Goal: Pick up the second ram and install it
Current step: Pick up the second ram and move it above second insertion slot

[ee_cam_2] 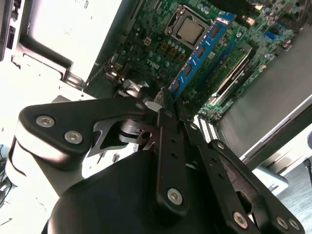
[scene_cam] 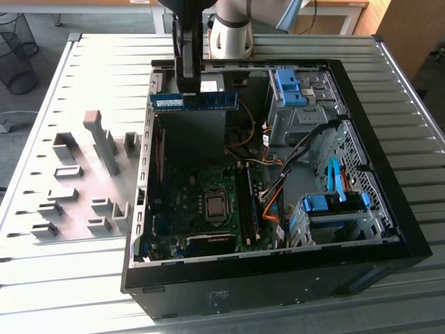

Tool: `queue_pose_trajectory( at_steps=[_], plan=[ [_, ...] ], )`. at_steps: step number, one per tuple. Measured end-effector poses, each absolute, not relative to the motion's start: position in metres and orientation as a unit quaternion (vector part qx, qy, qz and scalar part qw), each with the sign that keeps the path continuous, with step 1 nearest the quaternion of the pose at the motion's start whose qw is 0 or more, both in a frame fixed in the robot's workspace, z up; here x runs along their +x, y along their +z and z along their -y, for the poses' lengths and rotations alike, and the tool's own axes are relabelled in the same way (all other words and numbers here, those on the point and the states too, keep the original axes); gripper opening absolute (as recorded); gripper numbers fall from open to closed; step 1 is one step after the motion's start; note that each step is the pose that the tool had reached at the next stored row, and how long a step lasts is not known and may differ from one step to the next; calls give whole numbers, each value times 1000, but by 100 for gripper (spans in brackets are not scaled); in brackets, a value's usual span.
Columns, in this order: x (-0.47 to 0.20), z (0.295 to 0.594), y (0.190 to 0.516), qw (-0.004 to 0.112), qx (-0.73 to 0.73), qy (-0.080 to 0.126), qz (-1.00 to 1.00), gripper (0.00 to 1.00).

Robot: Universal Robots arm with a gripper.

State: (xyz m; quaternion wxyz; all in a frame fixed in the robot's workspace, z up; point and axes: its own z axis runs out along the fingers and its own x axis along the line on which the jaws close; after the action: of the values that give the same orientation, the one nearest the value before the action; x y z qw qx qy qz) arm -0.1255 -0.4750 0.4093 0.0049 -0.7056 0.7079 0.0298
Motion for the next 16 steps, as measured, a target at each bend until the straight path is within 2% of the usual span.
queue_pose_trajectory(
  at_steps=[16],
  plan=[
    [-89,475,409,5,-706,30,-708,14]
  ],
)
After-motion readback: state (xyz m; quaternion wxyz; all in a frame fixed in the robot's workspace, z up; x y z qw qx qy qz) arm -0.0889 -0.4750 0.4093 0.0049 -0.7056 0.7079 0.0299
